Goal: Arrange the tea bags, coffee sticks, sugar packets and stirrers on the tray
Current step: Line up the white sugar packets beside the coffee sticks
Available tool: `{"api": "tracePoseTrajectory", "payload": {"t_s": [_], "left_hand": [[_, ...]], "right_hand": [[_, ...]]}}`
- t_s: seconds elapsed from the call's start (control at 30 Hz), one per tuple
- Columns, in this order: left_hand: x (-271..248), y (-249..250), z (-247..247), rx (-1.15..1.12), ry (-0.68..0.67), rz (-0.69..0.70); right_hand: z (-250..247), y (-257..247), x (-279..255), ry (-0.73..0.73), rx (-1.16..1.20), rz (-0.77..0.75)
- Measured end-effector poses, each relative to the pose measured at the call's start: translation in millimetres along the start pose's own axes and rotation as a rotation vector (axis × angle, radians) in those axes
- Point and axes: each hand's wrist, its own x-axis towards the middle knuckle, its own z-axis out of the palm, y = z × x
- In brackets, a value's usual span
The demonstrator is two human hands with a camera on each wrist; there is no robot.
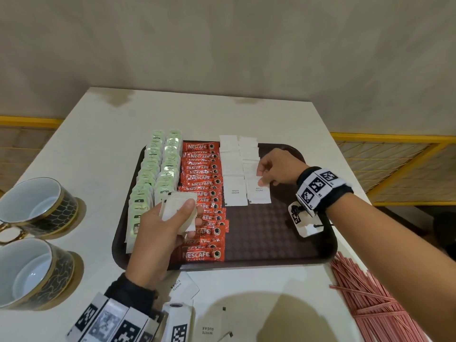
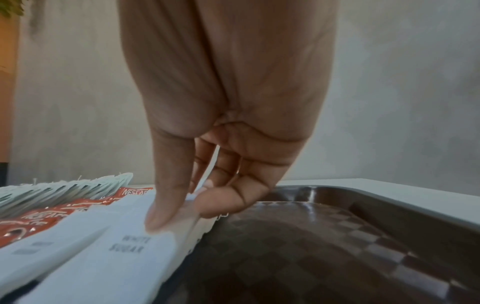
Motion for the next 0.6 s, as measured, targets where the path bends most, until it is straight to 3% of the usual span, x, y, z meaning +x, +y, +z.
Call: {"api": "tracePoseTrajectory", "payload": {"t_s": [0.23,0.37,0.6], "left_hand": [[2.9,9.8,3.8,-0.379,-0.194,-0.241],[0.8,11.7,9.3,-0.43,-0.34,-0.275],[-4.9,4.8,20.0,-0.224,-0.431,-0.229]], "right_hand": [[7.5,1.1,-0.8,0.146,-0.146,-0.087],[11.0,-10.5,-22.8,0.257,0.025,-0.152],[36.1,-52.8,-89.1,0.037,0.389,-0.296]]}}
